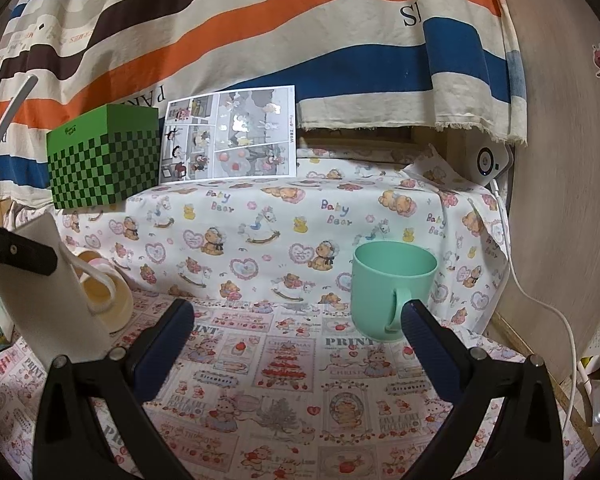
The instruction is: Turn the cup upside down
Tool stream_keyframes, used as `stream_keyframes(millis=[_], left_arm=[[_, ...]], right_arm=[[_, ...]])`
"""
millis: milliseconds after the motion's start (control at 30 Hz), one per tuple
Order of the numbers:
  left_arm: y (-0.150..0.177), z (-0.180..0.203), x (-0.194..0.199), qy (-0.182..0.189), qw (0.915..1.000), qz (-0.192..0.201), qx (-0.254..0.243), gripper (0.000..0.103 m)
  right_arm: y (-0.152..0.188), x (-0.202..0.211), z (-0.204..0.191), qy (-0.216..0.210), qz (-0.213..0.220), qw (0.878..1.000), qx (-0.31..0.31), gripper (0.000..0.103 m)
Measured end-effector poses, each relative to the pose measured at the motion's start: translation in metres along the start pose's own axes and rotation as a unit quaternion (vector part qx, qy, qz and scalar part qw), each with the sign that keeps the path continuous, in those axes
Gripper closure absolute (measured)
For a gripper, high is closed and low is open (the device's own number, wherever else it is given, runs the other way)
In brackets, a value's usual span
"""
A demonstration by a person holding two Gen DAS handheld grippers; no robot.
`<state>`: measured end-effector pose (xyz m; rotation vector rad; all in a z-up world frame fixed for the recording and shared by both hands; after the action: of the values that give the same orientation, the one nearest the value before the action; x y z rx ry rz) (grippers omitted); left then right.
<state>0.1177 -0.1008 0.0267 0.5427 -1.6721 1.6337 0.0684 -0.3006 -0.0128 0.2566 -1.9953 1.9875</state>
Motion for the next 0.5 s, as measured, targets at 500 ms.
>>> stream_keyframes(millis=[500], left_arm=[[0.023,-0.006,-0.032,-0.003,0.9998,-0.019,-0.007,0.027]], right_arm=[[0.0,0.0,-0.001,-0.001,-0.001,1.0,0.001,0.0]])
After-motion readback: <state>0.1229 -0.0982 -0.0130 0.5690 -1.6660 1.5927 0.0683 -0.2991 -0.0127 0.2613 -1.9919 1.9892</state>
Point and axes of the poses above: each gripper's, at about its wrist camera, not at the fingertips, and x roughly against the way its jaws point, z to its right, y to its underside, the point moved 4 cm from there along -x, roughly the way its jaws point, and after that the axes turned 3 degrees about y, right-handed, at the moved point
